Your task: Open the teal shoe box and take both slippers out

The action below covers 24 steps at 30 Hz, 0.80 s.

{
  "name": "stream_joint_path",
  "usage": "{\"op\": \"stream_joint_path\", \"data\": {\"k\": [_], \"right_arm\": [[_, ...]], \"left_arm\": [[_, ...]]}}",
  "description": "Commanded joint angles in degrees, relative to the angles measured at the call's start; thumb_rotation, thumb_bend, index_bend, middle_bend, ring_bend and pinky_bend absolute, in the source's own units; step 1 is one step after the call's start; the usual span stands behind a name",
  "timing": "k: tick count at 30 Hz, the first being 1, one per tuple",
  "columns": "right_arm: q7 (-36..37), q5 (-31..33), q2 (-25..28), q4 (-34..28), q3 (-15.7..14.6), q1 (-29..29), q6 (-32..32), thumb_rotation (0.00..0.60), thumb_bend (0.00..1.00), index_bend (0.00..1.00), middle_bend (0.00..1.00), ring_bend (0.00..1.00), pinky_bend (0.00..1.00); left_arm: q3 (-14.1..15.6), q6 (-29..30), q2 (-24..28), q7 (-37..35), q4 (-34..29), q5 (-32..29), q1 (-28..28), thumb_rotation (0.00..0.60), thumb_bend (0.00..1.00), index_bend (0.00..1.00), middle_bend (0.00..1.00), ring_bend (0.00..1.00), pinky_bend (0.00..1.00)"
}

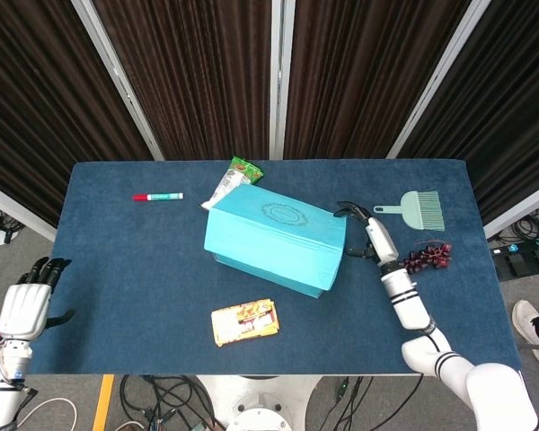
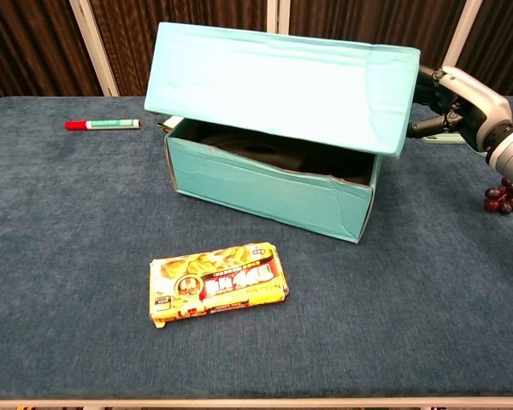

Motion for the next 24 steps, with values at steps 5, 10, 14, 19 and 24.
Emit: {"op": "stream_joint_path", "data": {"k": [5,10,14,19,24], "right_arm": [[8.05,2.61,6.8,-11.47,2.26,-0.32,-5.28,0.6,0.28,0.21,0.58,0.15,0.12],[15.36,4.8,12.0,-19.27,3.94,-0.45,-10.17,0.6,0.29,0.25,0.6,0.17,0.13],[20.12,6.7,15.22,-22.88,5.05,0.01,-15.56,0.6,0.3,0.27,0.62,0.18,0.13],[25.7,9.65,17.46,-25.41,7.27,0.47,-21.35,0.6,0.3,0.28,0.64,0.2,0.14],[29.34,12.98,18.75,-26.47,10.03,-0.08,-25.0,0.6,0.28,0.28,0.65,0.21,0.14]], "left_arm": [[0.08,-0.71,0.18,0.24,-0.54,-0.15,-0.32,0.6,0.11,0.15,0.14,0.1,0.34],[0.07,-1.28,0.14,0.53,-0.81,-0.3,-0.63,0.6,0.11,0.15,0.14,0.1,0.34],[0.08,-1.44,0.19,0.62,-0.92,-0.38,-0.73,0.6,0.11,0.15,0.13,0.1,0.34],[0.16,-1.54,0.33,0.69,-1.04,-0.53,-0.7,0.6,0.11,0.15,0.13,0.1,0.35],[0.3,-1.74,0.31,0.53,-0.9,-0.64,-0.67,0.6,0.11,0.15,0.13,0.1,0.35]]}}
